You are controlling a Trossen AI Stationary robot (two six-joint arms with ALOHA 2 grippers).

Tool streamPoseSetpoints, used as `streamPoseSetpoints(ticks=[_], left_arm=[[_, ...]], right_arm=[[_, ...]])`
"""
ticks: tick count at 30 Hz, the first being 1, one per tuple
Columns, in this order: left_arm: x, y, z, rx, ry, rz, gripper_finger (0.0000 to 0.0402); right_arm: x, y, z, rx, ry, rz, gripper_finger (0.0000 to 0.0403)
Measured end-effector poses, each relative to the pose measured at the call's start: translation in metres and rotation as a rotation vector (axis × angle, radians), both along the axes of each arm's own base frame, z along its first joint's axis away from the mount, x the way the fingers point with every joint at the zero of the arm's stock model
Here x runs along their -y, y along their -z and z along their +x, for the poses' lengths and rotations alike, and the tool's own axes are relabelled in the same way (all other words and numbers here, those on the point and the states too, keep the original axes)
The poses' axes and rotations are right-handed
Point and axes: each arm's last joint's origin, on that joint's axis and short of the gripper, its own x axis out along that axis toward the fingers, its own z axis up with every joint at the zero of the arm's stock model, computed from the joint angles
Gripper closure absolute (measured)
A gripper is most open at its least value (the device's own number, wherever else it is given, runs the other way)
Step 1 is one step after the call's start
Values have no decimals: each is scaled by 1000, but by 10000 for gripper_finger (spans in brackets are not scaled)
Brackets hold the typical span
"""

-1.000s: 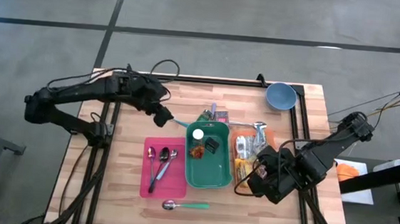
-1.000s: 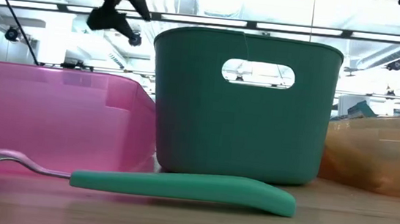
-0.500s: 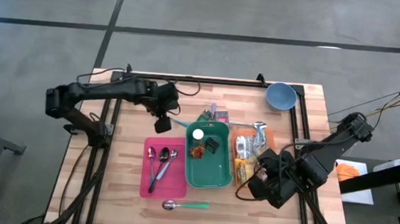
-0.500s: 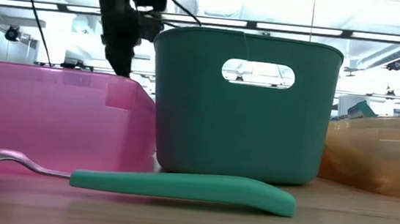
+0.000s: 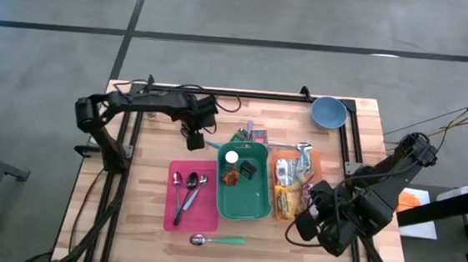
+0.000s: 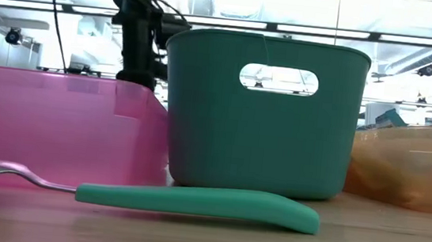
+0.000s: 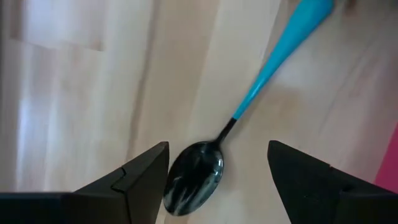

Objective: Pick & Place Food Item
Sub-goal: Put the blue and black spoon into the pink bin

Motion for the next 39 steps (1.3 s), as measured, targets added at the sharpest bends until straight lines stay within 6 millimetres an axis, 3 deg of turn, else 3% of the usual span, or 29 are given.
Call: streamPoseSetpoints(ticks=[7,15,26,31,39], left_arm=[[-3,28,7,-86,63,-37,129],[-6,37,13,-39,103,-10,129],[1,61,-3,-73,108,-52,131],[1,61,-2,-69,109,-46,168],[1,62,-2,-63,114,-47,276]], right_arm=[[-2,0,0,22,24,9,34],[-2,0,0,30,17,14,34],[-3,0,1,31,14,15,34],[-3,0,1,31,15,16,34],[-6,-1,3,59,13,46,34]])
